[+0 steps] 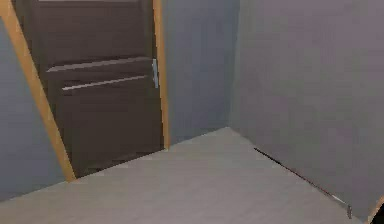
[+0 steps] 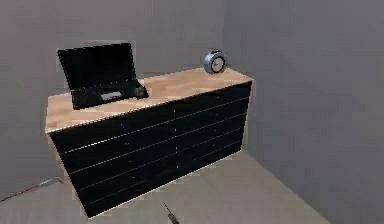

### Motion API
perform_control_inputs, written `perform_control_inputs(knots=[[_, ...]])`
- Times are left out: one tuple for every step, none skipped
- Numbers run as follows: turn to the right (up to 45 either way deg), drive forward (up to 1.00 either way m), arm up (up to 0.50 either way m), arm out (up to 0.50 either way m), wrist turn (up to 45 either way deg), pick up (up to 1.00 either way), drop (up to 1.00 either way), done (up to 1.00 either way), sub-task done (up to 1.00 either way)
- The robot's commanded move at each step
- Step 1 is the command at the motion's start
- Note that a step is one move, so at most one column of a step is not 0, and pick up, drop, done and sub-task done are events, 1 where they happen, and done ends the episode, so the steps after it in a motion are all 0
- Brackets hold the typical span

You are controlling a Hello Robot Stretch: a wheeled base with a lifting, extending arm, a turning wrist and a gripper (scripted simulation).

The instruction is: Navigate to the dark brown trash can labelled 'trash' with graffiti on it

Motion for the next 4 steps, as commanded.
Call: perform_control_inputs(knots=[[-45.0, 0.0, 0.0, 0.0, 0.0, 0.0, 0.0, 0.0, 0.0], [-45.0, 0.0, 0.0, 0.0, 0.0, 0.0, 0.0, 0.0, 0.0], [-45.0, 0.0, 0.0, 0.0, 0.0, 0.0, 0.0, 0.0, 0.0], [-39.0, 0.0, 0.0, 0.0, 0.0, 0.0, 0.0, 0.0, 0.0]])
